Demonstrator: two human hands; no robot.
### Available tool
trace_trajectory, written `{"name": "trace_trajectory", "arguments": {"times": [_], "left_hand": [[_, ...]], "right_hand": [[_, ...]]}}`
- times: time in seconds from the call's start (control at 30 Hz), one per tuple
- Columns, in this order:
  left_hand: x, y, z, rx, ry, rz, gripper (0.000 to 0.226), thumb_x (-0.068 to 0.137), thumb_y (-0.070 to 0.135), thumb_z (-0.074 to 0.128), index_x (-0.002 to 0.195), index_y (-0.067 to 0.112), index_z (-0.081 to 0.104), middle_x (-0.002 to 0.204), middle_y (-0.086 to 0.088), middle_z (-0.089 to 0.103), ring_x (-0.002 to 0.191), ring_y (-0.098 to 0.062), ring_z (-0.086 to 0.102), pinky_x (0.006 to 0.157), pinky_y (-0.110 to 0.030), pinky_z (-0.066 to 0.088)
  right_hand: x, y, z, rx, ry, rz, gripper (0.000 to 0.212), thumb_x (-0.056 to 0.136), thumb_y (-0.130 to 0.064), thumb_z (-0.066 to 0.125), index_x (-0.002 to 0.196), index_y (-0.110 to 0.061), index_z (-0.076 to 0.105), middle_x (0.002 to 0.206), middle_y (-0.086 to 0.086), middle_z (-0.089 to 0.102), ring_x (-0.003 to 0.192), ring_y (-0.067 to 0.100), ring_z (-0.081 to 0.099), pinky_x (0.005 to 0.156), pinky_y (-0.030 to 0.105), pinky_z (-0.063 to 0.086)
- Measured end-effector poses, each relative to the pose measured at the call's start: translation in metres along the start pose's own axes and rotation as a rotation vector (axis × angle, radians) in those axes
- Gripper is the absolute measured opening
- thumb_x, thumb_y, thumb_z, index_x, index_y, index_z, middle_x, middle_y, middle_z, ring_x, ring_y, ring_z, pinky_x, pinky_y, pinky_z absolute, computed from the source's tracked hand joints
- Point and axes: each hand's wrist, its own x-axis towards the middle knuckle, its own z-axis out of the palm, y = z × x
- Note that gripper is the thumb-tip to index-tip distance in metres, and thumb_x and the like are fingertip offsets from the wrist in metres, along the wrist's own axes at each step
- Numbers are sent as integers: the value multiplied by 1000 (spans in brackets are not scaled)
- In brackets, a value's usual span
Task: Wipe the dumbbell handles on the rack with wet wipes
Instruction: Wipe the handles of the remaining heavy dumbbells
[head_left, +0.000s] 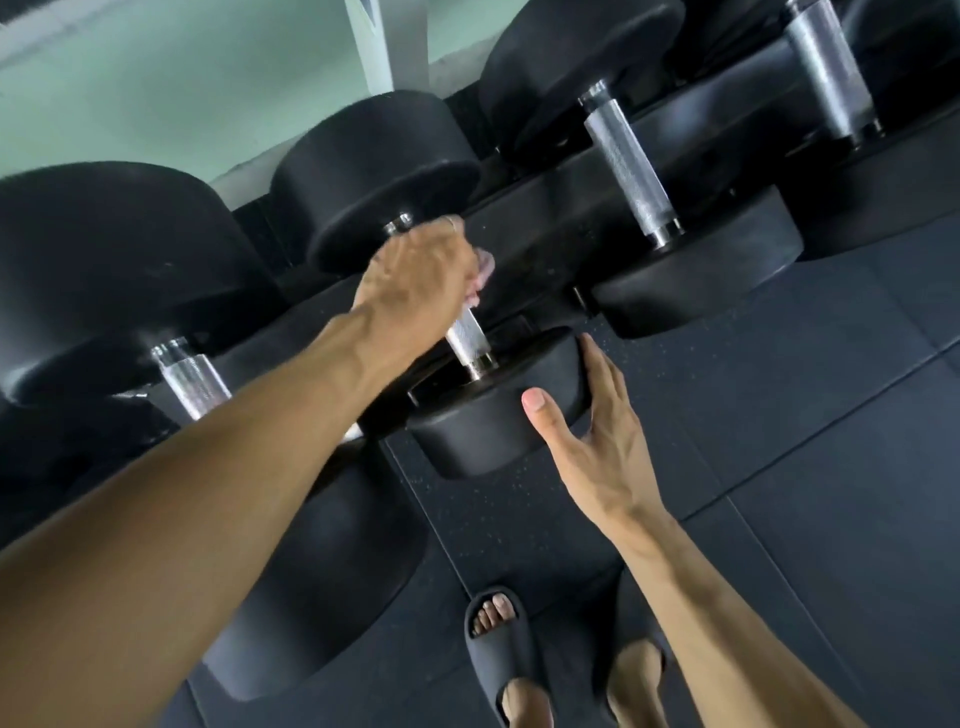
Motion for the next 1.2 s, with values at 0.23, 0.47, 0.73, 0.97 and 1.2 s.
{"name": "trace_trajectory", "arguments": {"times": [0.23, 0.47, 0.73, 0.97, 1.2], "left_hand": [[-18, 14, 3, 103, -72, 117, 10, 100, 18, 58, 96, 17, 68, 87, 1, 43, 73, -19, 55, 61, -32, 43], [-23, 11, 0, -47, 20, -77, 13, 97, 20, 63, 90, 15, 72, 88, 6, 50, 74, -10, 56, 65, -18, 39], [-96, 22, -40, -569, 35, -294, 10, 78, 33, 83, 79, 36, 73, 84, 13, 66, 77, 2, 65, 65, -5, 44], [-152, 31, -56, -1013, 215, -511, 19, 82, -3, 75, 81, 15, 72, 72, 1, 73, 71, -7, 72, 64, -18, 56], [-194, 34, -51, -1706, 450, -934, 3, 87, 3, 69, 86, 4, 72, 87, -13, 76, 87, -22, 74, 81, -33, 60]], "right_hand": [[-4, -8, -4, 16, -23, 36, 98, 75, -79, 48, 157, -36, 16, 162, -17, 19, 147, 6, 25, 108, 20, 25], [-4, -10, -10, 18, -58, 46, 91, 82, -68, 55, 157, -35, 16, 163, -14, 19, 148, 8, 23, 105, 17, 22], [-16, -52, -9, -119, 67, -538, 61, 84, -23, 73, 141, -15, 53, 141, 4, 51, 125, 16, 53, 101, 25, 46], [-39, -89, 18, 163, -50, -525, 10, 89, -9, 72, 98, -12, 77, 84, -6, 75, 79, 3, 70, 75, 20, 57], [-62, -92, 63, 124, 181, -717, 12, 85, 5, 73, 89, -6, 76, 83, 4, 73, 71, 16, 70, 58, 34, 58]]}}
